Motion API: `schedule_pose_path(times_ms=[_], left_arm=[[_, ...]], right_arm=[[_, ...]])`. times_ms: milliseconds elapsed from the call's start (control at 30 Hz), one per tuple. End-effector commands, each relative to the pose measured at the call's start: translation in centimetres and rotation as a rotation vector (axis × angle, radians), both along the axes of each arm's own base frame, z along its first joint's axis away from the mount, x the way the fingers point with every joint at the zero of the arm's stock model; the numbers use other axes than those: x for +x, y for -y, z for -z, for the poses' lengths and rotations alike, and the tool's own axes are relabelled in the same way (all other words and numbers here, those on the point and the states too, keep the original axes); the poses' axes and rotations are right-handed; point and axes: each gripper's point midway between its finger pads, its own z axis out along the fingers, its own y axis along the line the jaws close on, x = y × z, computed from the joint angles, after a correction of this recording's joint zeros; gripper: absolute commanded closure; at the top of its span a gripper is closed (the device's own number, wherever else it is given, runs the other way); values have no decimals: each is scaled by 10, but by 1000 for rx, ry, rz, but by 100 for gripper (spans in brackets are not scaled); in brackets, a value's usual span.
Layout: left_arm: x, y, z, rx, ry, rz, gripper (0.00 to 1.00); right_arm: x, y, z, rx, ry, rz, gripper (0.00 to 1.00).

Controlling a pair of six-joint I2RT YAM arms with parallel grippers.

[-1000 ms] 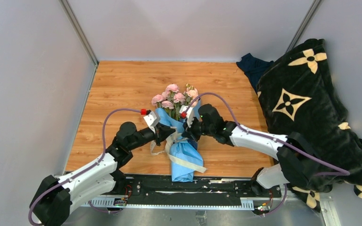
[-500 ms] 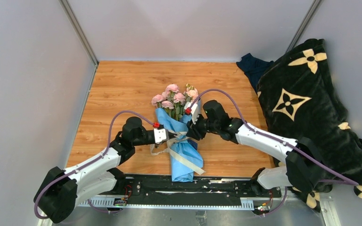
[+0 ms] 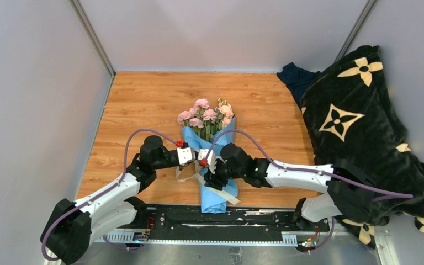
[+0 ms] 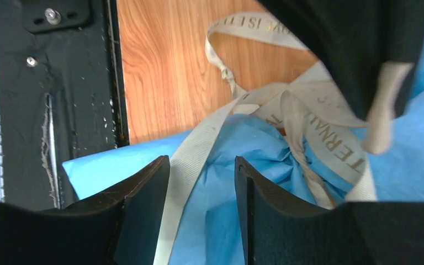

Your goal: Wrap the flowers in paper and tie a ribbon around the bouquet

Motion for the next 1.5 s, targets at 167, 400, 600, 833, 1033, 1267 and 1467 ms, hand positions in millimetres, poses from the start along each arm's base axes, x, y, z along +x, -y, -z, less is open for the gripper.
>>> schedule_pose_path(times_ms=[167, 400, 600, 833, 1033, 1267, 1467], left_arm=[[2, -6, -4, -12, 31, -22, 100], [8, -9, -6, -4, 50, -47, 100], [8, -13, -7, 35, 121, -24, 100], [-31, -19, 11, 184, 253, 217, 100], [-57, -29, 34, 268, 315, 358, 100], [-90, -49, 85, 429, 487, 642, 100], [-107, -75, 132, 595, 598, 859, 100]], right_arm=[[0, -15, 10, -13, -13, -13, 64], [-15, 1, 7, -33, -35, -50, 100], [-4, 26, -15, -19, -41, 41, 100], [20, 100, 7, -103, -174, 361, 100], [31, 135, -10, -42, -173, 487, 100], [33, 137, -9, -64, -181, 495, 100], [36, 131, -9, -86, -186, 467, 100]])
